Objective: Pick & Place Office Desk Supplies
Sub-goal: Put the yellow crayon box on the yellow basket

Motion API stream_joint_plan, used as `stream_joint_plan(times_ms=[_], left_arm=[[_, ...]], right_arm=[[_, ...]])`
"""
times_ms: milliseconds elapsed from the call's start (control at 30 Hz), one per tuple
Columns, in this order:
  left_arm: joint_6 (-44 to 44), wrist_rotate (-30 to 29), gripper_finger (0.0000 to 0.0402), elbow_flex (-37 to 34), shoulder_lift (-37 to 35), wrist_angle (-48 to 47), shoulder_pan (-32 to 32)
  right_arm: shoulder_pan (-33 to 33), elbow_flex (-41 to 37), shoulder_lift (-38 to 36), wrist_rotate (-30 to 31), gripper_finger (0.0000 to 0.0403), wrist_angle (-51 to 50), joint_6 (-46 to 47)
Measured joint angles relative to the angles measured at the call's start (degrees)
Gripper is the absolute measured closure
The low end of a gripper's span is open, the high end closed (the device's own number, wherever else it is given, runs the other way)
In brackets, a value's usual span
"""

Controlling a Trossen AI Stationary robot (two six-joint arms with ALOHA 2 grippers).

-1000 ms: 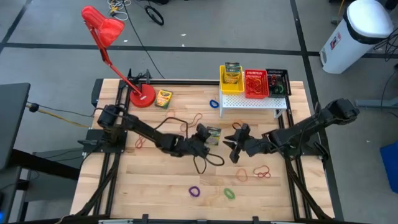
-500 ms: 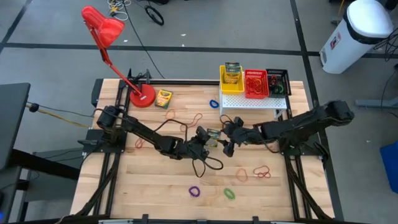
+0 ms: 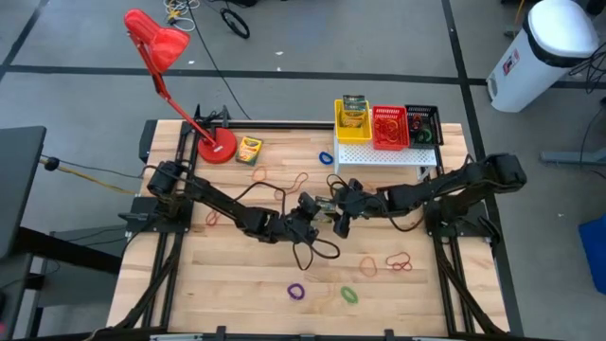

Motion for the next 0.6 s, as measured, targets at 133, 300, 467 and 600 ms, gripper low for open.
stream_joint_plan(times_ms=[133,300,467,600], left_arm=[[-0.97,-0.66,0.039,0.0,0.0,0.0,-0.02],[-1.86,-1.03,0.0367,0.0,0.0,0.04,0.0],[-3.61,-1.79,0.0351,0.01,0.0,0.04,-0.13],[-4.65,-6.01,0.0327,0.02,-0.71,-0.9,-0.96]], right_arm=[[0.05,0.0,0.0,0.03,0.0208,-0.01,-0.02],[0.07,0.0,0.0,-0.67,0.0267,-0.06,-0.07],[0.44,0.0,0.0,-1.08,0.0293,-0.06,-1.2],[0.42,0.0,0.0,-0.97,0.0296,0.1,-1.49]])
